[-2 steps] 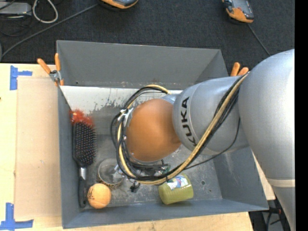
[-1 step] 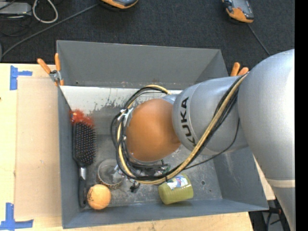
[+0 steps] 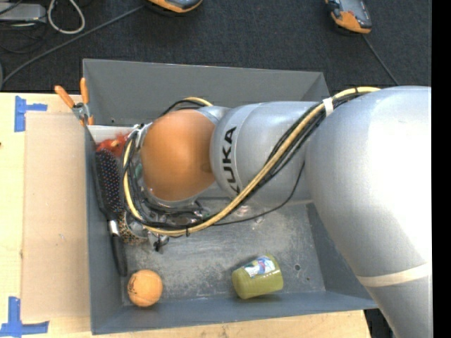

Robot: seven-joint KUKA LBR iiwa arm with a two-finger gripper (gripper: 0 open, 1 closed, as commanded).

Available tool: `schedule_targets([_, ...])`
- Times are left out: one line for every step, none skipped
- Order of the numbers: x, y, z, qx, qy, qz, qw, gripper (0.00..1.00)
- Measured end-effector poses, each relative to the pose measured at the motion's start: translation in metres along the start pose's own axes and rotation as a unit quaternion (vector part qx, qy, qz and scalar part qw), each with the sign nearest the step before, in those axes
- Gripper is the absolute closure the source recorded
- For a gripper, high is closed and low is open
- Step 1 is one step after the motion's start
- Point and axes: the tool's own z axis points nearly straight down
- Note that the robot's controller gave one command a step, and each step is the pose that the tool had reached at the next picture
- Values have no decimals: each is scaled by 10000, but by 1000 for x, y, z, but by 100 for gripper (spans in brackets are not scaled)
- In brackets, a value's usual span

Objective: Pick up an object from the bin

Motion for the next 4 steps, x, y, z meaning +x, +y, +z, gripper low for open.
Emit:
schedule_targets([42,52,0,-8,46,-803,9968,100])
schedule_targets([23,33,0,-23,56,-796,9968,100])
schedule_targets([46,46,0,10,67,-1406,9900,0])
schedule_targets([65,62,-5,84,-8,-1702,9854,0])
